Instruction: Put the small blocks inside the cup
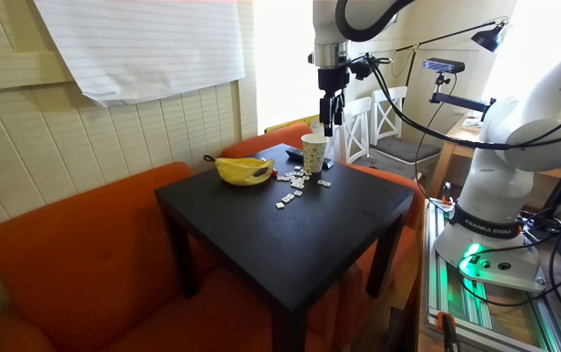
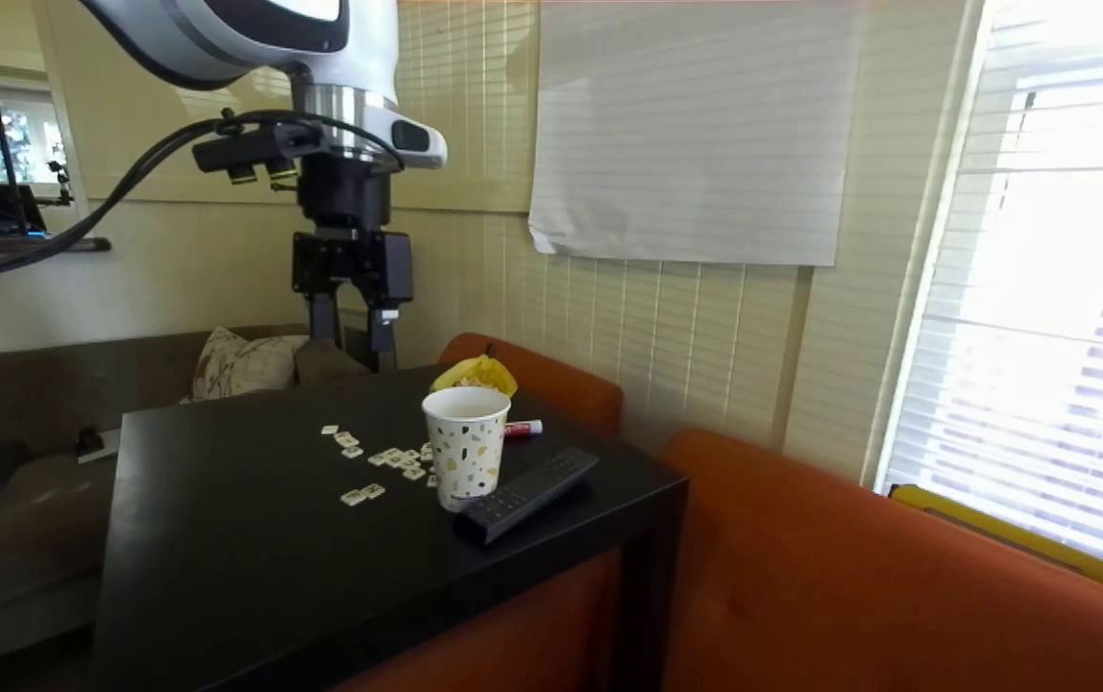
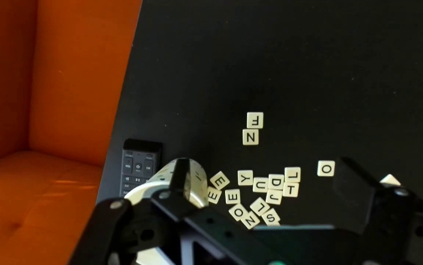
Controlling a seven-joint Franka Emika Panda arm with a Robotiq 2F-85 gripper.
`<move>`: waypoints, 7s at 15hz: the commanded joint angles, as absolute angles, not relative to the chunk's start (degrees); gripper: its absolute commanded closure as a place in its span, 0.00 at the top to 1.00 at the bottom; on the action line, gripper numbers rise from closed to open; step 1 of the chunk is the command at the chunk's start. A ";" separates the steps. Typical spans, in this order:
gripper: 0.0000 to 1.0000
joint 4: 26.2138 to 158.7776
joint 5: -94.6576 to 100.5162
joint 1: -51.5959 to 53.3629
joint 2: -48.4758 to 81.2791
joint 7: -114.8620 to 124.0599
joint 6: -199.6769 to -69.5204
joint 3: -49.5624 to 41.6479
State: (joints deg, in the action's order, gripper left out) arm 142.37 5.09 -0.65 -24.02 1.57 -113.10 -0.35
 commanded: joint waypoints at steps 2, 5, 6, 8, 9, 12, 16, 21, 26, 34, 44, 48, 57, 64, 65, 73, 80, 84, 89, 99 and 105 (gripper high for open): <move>1.00 148.10 3.24 -0.46 -21.48 0.90 -123.44 -0.94; 1.00 151.47 -0.60 0.47 -18.75 -0.73 -131.51 -1.89; 1.00 152.46 -2.09 0.62 -17.79 -1.44 -133.93 -2.18; 1.00 153.71 -4.73 0.70 -15.79 -2.37 -136.64 -2.53; 1.00 153.89 -4.84 0.29 -14.80 -1.52 -136.33 -2.35; 1.00 153.83 -2.58 -0.61 -14.76 0.39 -134.78 -1.55; 1.00 153.97 -2.60 -0.84 -13.34 0.97 -134.78 -1.62; 1.00 152.94 -3.31 0.59 -10.21 -0.50 -133.42 -0.70; 1.00 153.65 -1.52 0.28 -9.72 0.82 -136.60 0.02; 1.00 153.45 -1.35 -0.77 -8.70 -0.65 -137.95 -1.33; 0.57 154.20 0.41 -1.54 -8.55 -0.77 -139.28 -1.50; 0.27 154.57 -0.45 -1.54 -9.32 -1.58 -139.36 -1.84; 0.05 156.92 -0.19 -1.57 -20.18 -0.97 -131.92 -1.52; 0.05 156.15 -0.41 -2.80 -33.08 1.49 -132.79 -1.71; 0.05 156.06 0.09 -3.36 -34.04 2.22 -133.14 -1.44; 0.05 155.80 4.58 -8.92 -30.36 8.93 -143.94 0.93; 0.54 155.87 9.08 -12.44 -24.11 14.05 -150.08 2.70; 0.81 156.08 8.92 -12.43 -23.47 14.05 -151.16 2.20; 1.00 156.23 9.24 -12.87 -23.86 14.54 -151.45 2.43; 1.00 156.37 10.42 -16.60 -24.17 18.47 -153.40 2.47; 1.00 157.20 -2.50 -5.59 -30.91 5.58 -141.10 -4.14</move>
